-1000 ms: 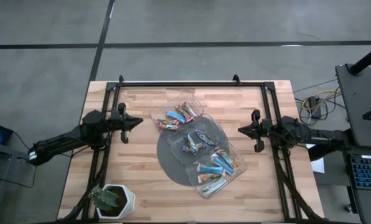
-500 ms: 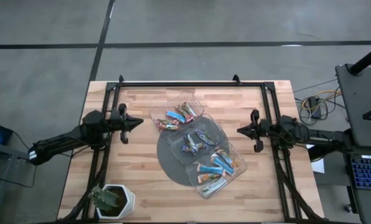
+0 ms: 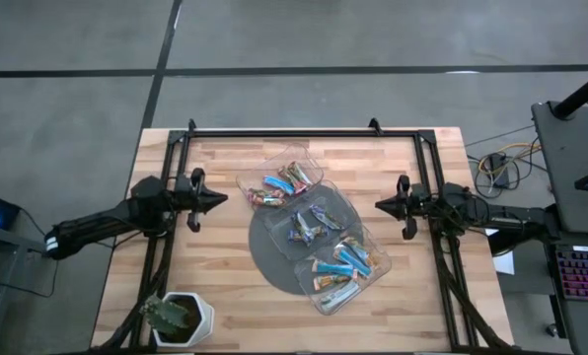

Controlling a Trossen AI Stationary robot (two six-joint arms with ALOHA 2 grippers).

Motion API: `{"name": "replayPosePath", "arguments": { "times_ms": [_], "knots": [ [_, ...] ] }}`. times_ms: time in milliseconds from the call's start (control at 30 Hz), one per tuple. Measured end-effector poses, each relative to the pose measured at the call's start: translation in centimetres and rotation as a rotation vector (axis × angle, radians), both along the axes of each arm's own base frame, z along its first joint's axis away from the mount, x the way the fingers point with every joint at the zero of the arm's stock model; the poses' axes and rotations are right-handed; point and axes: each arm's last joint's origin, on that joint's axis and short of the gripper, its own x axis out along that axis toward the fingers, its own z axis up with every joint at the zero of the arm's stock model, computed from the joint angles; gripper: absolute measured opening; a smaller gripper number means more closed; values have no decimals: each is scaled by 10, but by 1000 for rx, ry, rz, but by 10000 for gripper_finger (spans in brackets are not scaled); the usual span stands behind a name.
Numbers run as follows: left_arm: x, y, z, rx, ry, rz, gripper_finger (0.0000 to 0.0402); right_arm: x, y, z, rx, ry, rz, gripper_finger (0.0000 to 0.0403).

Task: Pick and place Granola Bars by type
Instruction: Return to Home Position

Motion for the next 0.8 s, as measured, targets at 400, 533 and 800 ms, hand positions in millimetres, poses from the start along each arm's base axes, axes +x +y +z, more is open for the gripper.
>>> {"name": "replayPosePath", "arguments": {
  "times_ms": [400,533,800],
  "knots": [
    [5,-12,-3,27,-51,-10,0,0,0,0,-39,8,-1,9],
    [5,-17,-3,13,-51,-61,0,0,0,0,-40,8,-1,9],
    [7,-21,-17,-54,94,-98,0,0,0,0,-31,7,3,9]
  ]
}}
